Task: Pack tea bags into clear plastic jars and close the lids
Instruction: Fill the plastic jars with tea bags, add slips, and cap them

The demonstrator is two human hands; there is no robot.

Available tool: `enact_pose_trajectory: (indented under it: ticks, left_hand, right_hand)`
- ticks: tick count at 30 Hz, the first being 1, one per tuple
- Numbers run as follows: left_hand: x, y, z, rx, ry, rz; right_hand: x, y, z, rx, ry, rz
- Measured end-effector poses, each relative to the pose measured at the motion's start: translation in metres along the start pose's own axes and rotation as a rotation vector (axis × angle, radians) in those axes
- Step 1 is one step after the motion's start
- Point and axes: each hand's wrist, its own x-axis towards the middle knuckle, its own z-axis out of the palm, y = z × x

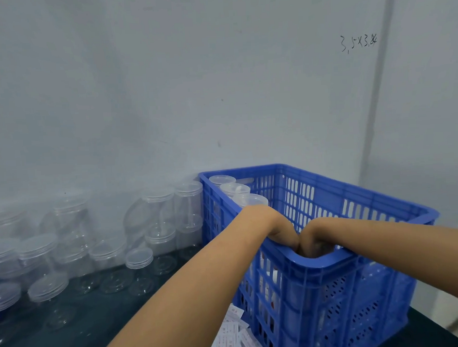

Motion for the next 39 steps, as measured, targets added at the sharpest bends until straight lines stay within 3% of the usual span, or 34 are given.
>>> enact_pose_trajectory:
  ticks: [5,7,12,15,20,27,30,34,39]
  left_hand:
    - [-0.019,-0.025,0.003,-0.052,0.468,0.091]
    - [-0.023,-0.043,0.005,-0.148,0.657,0.127]
    - [-0.034,-0.084,0.018,-0.768,1.003,0.229]
    - [-0.044,-0.106,0.034,-1.116,1.178,0.264]
    - [-0.053,-0.149,0.079,-1.541,1.200,0.092]
    - [-0.048,-0.224,0.153,-1.829,1.348,-0.304]
    - [-0.044,-0.256,0.179,-1.847,1.389,-0.443]
    - [-0.044,-0.290,0.195,-1.792,1.470,-0.482]
    - [-0.045,-0.315,0.197,-1.572,1.508,-0.465]
  right_hand:
    - [-0.019,-0.005,-0.025,0.104,-0.042,-0.208]
    - [-0.033,-0.009,-0.042,0.235,0.034,-0.295]
    - [-0.065,-0.041,-0.070,0.542,0.316,-0.456]
    - [-0.077,-0.076,-0.066,0.821,0.396,-0.592]
    - [-0.063,-0.140,-0.031,1.152,0.390,-0.633]
    - [0.006,-0.213,0.028,1.413,0.215,-0.504]
    - [0.039,-0.233,0.047,1.461,0.157,-0.438]
    - [0.068,-0.263,0.055,1.466,0.151,-0.446]
    - [0.097,-0.305,0.050,1.530,0.286,-0.484]
